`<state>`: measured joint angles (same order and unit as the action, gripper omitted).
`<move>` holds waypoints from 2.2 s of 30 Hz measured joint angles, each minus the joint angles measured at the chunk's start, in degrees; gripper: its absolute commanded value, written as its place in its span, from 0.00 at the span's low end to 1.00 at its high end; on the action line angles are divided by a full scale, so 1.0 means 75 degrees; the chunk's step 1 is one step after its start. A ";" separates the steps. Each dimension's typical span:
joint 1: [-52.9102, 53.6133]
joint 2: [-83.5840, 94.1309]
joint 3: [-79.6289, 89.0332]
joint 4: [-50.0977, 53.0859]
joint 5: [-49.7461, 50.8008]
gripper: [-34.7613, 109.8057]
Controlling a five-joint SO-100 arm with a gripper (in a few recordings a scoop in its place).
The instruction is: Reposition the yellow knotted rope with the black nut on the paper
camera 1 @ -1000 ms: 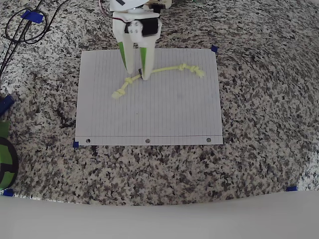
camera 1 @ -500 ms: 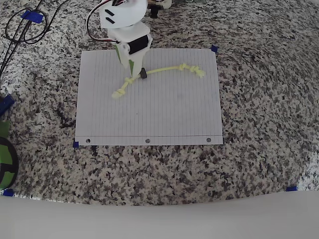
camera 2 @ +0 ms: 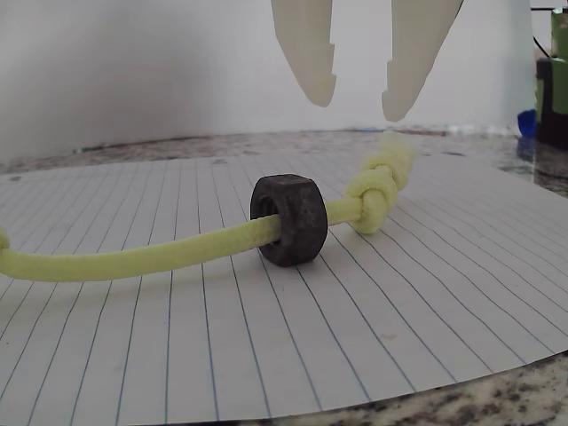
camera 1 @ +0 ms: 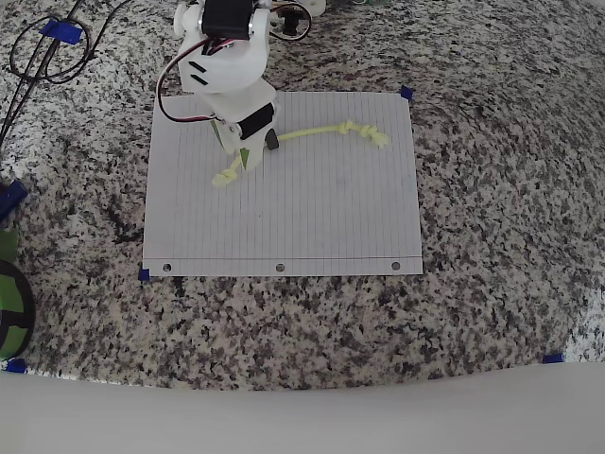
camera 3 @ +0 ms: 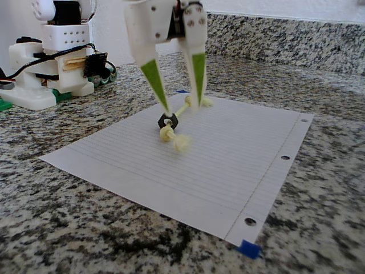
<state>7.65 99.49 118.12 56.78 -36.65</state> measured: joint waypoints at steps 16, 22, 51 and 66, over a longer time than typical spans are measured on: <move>0.0445 -0.0668 -0.0129 -0.0387 0.2062 0.48; 0.0609 -0.0879 -0.0129 -0.0609 0.2227 0.48; 0.0586 -0.1301 -0.0129 -0.0609 0.2227 0.49; 0.0586 -0.1395 -0.0129 -0.0750 0.2227 0.48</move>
<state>12.04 89.03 117.16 51.15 -19.95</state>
